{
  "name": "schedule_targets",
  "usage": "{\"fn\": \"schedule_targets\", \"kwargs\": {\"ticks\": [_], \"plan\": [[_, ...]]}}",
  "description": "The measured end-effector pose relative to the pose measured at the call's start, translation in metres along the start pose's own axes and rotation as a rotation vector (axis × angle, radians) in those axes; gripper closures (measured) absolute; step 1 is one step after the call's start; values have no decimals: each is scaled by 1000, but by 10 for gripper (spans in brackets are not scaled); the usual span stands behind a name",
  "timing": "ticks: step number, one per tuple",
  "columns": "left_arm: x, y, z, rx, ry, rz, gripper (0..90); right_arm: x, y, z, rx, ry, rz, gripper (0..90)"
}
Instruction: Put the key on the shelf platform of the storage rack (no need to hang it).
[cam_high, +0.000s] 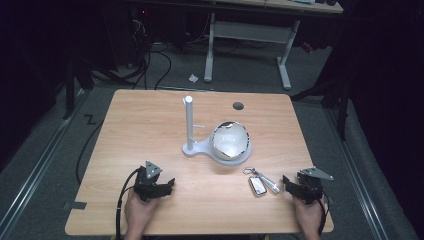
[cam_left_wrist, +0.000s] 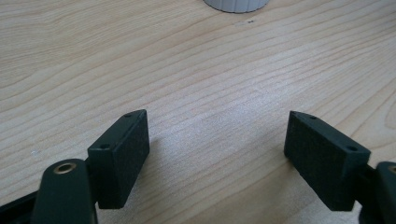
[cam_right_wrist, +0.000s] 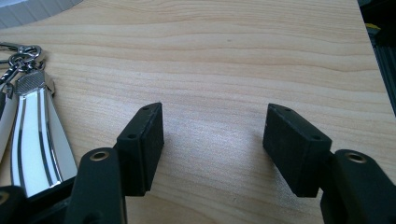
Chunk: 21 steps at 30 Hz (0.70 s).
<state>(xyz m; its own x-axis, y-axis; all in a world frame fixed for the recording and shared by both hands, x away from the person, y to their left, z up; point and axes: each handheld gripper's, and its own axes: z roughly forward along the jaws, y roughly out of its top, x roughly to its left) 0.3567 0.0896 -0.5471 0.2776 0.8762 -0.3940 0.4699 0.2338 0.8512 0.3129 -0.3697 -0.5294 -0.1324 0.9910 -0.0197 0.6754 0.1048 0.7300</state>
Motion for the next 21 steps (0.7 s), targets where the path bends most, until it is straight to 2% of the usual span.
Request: {"fn": "schedule_targets", "kwargs": {"ticks": [21], "plan": [[0,0,0,-1,-1,-3,228,-1,1,1,0,13,-2,384]]}}
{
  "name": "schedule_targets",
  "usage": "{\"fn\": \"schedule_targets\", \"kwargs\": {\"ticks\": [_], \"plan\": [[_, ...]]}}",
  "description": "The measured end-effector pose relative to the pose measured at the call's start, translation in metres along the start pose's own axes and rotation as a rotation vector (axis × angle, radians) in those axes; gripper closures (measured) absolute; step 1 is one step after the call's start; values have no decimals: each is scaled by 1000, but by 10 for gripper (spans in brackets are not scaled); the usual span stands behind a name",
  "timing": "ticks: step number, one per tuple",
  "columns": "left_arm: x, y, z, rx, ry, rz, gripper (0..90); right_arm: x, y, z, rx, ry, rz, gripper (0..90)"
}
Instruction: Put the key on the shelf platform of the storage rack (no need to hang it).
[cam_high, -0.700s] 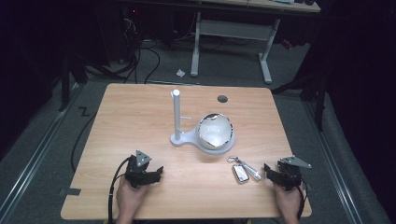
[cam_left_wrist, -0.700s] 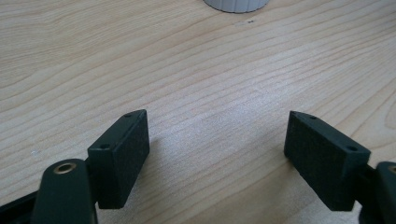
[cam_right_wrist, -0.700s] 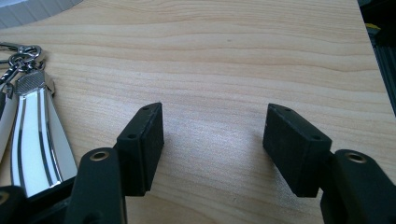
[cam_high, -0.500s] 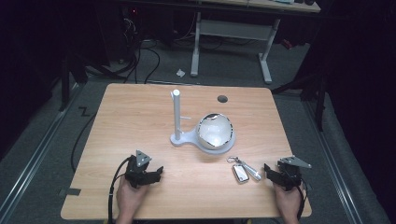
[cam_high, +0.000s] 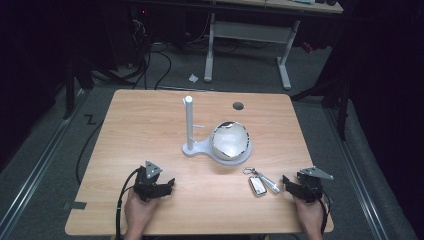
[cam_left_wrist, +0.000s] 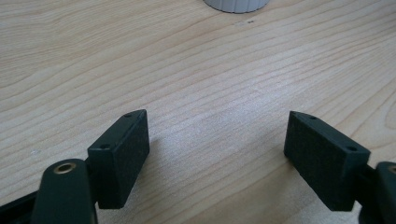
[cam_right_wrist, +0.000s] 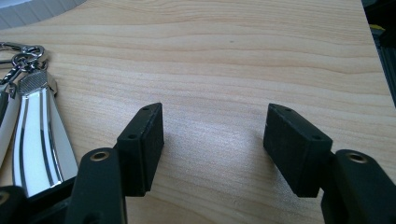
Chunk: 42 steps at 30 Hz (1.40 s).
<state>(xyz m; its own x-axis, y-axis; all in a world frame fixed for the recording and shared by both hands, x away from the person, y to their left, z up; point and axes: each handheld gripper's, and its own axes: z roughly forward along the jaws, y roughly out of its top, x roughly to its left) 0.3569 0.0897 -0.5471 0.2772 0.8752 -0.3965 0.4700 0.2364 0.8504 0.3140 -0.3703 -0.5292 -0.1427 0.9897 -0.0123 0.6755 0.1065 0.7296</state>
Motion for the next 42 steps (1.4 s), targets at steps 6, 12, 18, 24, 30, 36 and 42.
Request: {"fn": "schedule_targets", "kwargs": {"ticks": [6,12,18,24,30,36,42], "plan": [[0,0,0,-3,1,-5,228,-1,0,0,2,7,-10,392],[0,0,0,-1,1,-2,228,-1,2,0,12,10,-18,438],[0,0,0,-1,1,-3,228,4,4,-1,17,22,-31,479],[0,0,0,-1,1,-2,228,9,7,-6,5,49,-36,504],[0,0,0,-1,0,-3,228,15,9,-13,-27,68,-48,530],[0,0,0,-1,1,-2,227,27,10,-18,-29,103,-85,531],[0,0,0,0,1,-2,227,37,11,-19,-28,130,-103,531]]}}
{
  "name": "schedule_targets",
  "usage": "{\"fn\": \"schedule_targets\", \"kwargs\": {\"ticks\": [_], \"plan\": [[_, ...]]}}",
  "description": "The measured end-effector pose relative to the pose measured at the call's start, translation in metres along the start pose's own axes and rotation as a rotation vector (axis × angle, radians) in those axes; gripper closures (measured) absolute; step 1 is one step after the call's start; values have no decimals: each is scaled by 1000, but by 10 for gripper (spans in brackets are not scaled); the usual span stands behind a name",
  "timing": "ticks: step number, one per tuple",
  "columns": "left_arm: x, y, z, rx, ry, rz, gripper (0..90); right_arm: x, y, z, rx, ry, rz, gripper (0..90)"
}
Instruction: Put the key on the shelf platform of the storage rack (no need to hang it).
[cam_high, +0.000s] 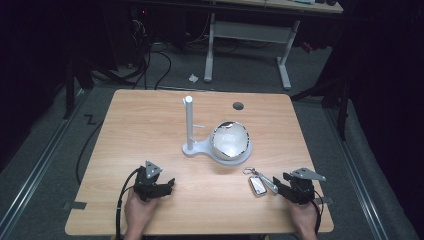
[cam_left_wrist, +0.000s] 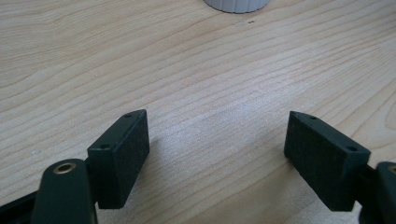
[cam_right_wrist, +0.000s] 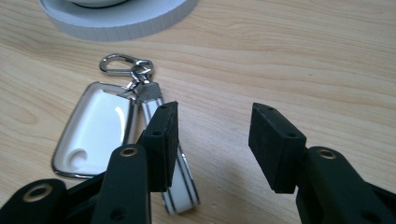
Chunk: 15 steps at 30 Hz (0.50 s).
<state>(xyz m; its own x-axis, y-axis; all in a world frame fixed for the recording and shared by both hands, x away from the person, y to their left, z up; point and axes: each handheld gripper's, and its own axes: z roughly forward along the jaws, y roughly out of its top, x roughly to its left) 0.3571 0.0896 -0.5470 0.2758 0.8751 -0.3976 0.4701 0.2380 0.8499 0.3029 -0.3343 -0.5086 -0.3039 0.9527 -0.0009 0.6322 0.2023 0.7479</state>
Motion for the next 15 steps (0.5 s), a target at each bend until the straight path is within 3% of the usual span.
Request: {"fn": "schedule_targets", "kwargs": {"ticks": [15], "plan": [[0,0,0,0,0,0,227,13,5,4,7,52,-38,531]]}}
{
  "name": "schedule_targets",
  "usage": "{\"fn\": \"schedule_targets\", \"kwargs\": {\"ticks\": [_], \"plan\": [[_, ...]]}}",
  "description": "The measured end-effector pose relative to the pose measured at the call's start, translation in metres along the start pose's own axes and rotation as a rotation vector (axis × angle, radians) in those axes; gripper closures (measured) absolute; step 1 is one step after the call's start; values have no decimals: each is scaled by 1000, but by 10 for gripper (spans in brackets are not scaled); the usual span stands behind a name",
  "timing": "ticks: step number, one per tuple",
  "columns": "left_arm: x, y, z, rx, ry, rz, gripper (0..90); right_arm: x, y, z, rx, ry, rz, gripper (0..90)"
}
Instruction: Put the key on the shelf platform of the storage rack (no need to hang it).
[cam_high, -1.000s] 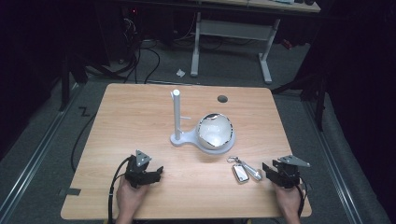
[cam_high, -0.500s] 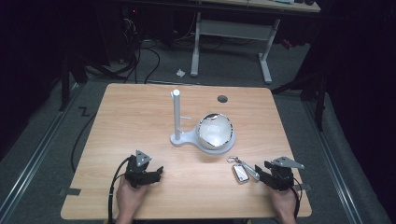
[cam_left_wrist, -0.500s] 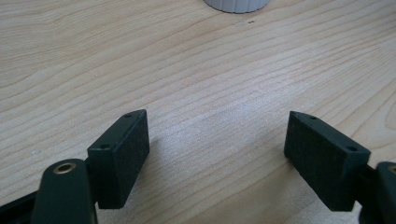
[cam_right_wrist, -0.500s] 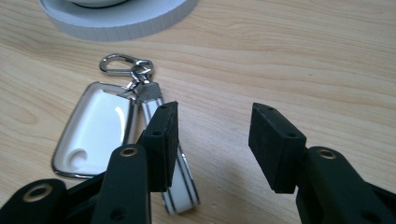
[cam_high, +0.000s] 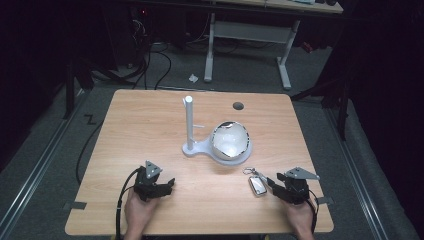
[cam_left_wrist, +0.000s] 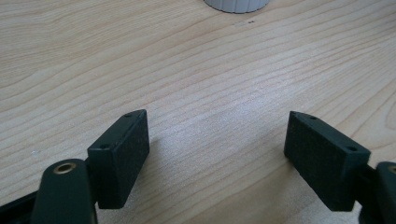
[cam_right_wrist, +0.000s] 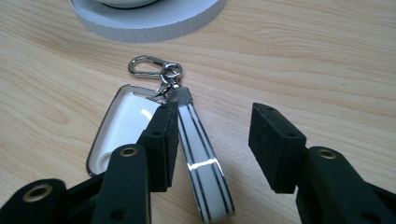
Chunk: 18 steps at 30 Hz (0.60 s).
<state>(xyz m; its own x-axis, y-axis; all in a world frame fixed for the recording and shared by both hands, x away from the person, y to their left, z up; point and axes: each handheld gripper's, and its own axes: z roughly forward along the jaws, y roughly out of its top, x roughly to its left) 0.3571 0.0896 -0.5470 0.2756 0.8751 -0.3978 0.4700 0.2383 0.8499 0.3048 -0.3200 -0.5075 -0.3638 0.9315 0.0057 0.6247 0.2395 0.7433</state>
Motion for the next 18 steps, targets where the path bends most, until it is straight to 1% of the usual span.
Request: {"fn": "schedule_targets", "kwargs": {"ticks": [5,6,9,14,18], "plan": [[0,0,0,-1,0,-1,228,2,2,5,10,13,-4,535],[0,0,0,-1,0,-1,227,3,2,7,19,18,-13,541],[0,0,0,-1,0,-1,227,3,3,10,29,23,-14,546],[0,0,0,-1,-1,-1,228,3,3,17,56,29,-13,568],[0,0,0,-1,0,-1,227,4,4,19,59,29,-22,578]]}}
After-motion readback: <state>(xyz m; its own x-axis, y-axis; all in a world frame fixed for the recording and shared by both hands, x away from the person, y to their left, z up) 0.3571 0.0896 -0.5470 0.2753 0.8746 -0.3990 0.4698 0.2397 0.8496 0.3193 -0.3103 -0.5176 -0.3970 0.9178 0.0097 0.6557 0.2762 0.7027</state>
